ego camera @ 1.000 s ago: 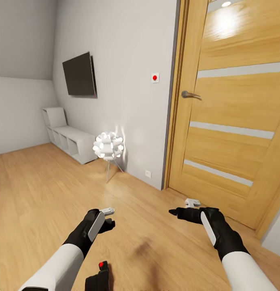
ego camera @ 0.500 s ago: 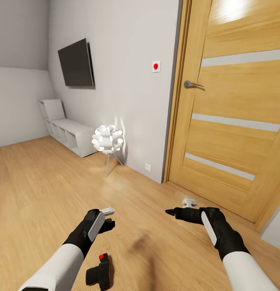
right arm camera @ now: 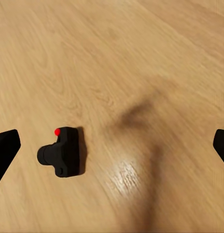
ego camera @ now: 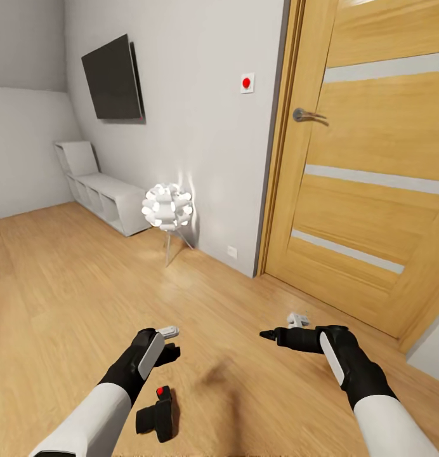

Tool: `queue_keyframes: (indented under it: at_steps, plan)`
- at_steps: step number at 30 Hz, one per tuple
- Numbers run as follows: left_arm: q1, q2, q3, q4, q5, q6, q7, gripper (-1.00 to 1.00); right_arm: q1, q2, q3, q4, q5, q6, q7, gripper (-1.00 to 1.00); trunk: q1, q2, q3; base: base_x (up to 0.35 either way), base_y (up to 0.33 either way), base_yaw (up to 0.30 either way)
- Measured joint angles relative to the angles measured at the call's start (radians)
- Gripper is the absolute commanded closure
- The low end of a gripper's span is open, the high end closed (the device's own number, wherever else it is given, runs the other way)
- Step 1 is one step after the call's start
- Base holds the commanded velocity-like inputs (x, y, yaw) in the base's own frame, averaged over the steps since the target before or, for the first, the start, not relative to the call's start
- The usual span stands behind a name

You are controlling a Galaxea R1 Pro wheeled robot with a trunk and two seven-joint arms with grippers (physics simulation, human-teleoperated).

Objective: Attach the digital camera to the camera tripod in the bedroom.

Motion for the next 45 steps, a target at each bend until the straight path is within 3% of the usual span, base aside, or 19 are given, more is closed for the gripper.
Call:
queue_keyframes:
  at_steps: [4,7,10,17,45]
  plan:
    - [0.0,0.001,-0.001,0.002,-0.002,-0.013,-0.002,-1.0,0.0,-0.002,0.0,0.0,-0.001,0.0,0.0,-1.0,0.002,-0.001,-0.015,0.0,0.0,0.0]
    - [0.0,0.004,-0.005,0.029,-0.005,-0.126,-0.004,-1.0,0.0,-0.002,0.0,0.0,-0.001,0.001,0.0,-1.0,0.003,-0.002,-0.027,0.0,0.0,0.0]
    - [0.0,0.006,-0.008,0.114,-0.011,-0.247,-0.005,-1.0,0.0,-0.002,0.0,0.0,-0.001,0.001,0.0,-1.0,0.005,-0.002,-0.039,0.0,0.0,0.0]
    - [0.0,0.007,-0.012,0.173,-0.011,-0.377,-0.004,-1.0,0.0,-0.002,0.0,0.0,-0.001,0.001,0.0,-1.0,0.008,-0.004,-0.066,0.0,0.0,0.0]
    - [0.0,0.007,-0.012,0.179,-0.012,-0.4,-0.003,-1.0,0.0,-0.002,0.0,0.0,-0.001,0.001,0.0,-1.0,0.02,-0.011,-0.174,0.0,0.0,0.0]
